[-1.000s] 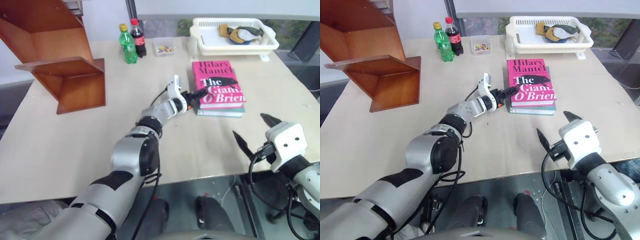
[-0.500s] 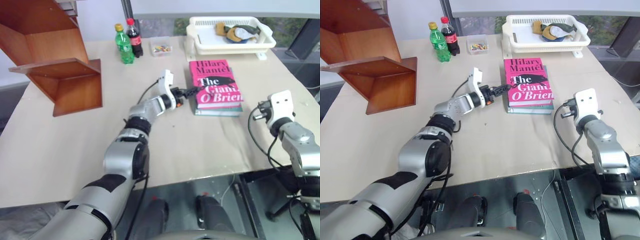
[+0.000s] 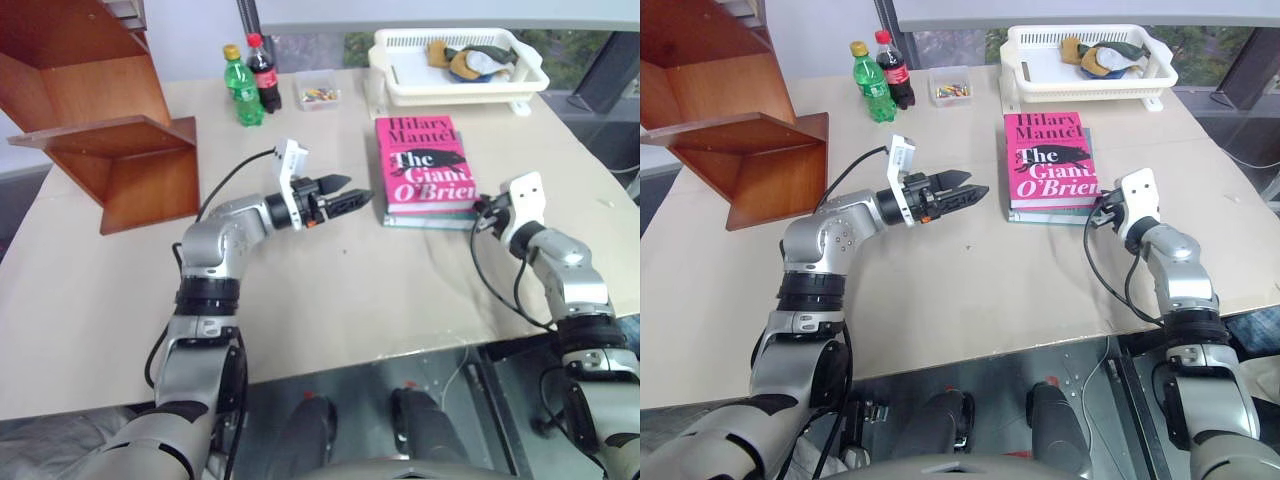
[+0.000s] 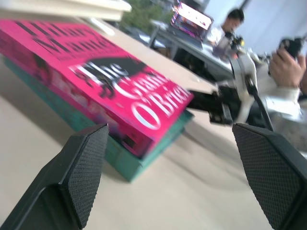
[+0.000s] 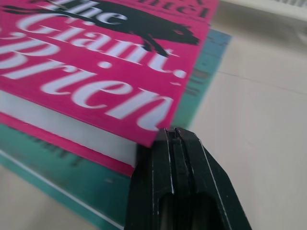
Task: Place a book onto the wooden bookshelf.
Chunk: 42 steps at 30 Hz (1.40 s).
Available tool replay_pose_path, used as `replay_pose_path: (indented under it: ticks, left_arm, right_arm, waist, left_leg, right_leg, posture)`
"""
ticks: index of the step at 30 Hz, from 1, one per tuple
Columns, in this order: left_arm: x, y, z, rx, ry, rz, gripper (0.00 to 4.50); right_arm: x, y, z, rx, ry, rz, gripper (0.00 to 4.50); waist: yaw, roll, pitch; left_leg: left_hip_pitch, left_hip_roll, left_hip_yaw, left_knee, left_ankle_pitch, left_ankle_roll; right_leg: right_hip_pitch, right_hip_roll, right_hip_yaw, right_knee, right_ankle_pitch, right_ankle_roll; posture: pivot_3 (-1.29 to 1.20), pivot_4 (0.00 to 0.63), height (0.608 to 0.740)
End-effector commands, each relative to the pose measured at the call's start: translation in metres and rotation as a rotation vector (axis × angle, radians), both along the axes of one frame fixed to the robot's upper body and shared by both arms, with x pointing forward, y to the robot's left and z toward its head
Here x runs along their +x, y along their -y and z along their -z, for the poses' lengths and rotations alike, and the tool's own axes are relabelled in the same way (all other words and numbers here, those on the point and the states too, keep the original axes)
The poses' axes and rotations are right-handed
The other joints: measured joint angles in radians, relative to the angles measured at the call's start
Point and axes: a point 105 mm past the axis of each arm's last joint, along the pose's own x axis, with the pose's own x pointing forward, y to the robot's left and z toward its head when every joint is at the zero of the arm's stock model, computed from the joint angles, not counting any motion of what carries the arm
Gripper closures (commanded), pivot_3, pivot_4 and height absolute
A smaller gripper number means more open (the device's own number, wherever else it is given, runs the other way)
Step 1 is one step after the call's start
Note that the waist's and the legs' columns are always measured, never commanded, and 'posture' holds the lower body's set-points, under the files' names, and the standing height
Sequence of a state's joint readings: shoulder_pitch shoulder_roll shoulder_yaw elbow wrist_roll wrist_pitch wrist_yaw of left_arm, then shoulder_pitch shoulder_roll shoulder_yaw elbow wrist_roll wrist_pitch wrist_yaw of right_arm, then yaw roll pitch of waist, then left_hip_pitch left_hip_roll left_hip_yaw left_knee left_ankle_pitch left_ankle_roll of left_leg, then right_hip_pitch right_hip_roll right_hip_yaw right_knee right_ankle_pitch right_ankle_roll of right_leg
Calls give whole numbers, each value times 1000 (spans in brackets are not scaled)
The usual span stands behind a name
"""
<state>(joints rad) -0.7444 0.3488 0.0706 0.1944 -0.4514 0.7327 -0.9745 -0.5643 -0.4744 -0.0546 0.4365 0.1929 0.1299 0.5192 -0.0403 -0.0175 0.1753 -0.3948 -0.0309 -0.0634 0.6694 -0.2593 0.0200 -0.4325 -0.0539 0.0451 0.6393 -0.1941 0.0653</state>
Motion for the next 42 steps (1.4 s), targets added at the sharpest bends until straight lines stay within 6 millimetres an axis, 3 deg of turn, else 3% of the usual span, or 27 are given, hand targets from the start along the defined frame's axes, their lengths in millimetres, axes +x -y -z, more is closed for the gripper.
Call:
replay_pose_path:
  ticks: [1,13,18,21,25,29,32,38,42]
  left_arm:
    - [-14,-1,-17,14,90,73,84]
    - [-35,-19,-24,62,156,224,84]
    - [-32,-21,-24,71,155,223,84]
    - [-18,-23,-19,64,110,148,84]
    - [17,-22,-8,37,-3,-57,84]
    - [56,-12,3,-79,-191,-237,84]
    - [68,-5,9,-114,-253,-274,0]
    - [80,21,26,-182,-414,-319,0]
    - [83,28,28,-231,-462,-338,0]
  right_arm:
    - [2,-2,-16,-2,62,-20,4473]
    - [-7,-23,-15,5,74,-115,4473]
    - [-13,-28,-14,17,74,-142,4473]
    - [-16,-24,-12,9,71,-118,4473]
    - [-26,-10,-12,-13,76,-53,4473]
    - [-62,-2,-19,-33,85,-50,4473]
    - [-87,-4,-27,-39,101,-42,3643]
    - [-159,-31,-50,-151,152,-104,724]
    - [-178,-37,-58,-196,164,-89,724]
  waist:
    - [0,0,0]
    - [-1,0,0]
    - [0,0,0]
    - [0,0,0]
    - [9,0,0]
    - [28,0,0]
    - [23,0,0]
    - [26,0,0]
    - [25,-1,0]
  left_leg:
    - [0,0,0,0,0,0]
    - [1,0,1,0,-1,2]
    - [1,0,1,0,-1,3]
    - [1,0,1,0,-2,3]
    - [1,-1,1,1,-2,3]
    - [0,-2,-1,2,-2,3]
    - [-1,-3,0,2,-2,3]
    - [-1,-3,1,2,-2,4]
    - [-1,-3,1,5,-2,4]
  right_leg:
    - [0,0,0,0,0,0]
    - [0,0,1,1,0,0]
    - [0,0,1,1,0,0]
    - [0,0,1,1,0,0]
    - [0,0,0,2,0,0]
    - [0,0,-1,2,0,0]
    - [0,0,-1,1,0,0]
    - [0,1,-3,1,0,0]
    - [1,1,-1,2,0,1]
  posture:
    - [0,150,740]
    - [0,150,740]
    - [0,150,740]
    - [0,150,740]
    - [0,150,740]
    - [0,150,740]
    - [0,150,740]
    - [0,150,740]
    - [0,150,740]
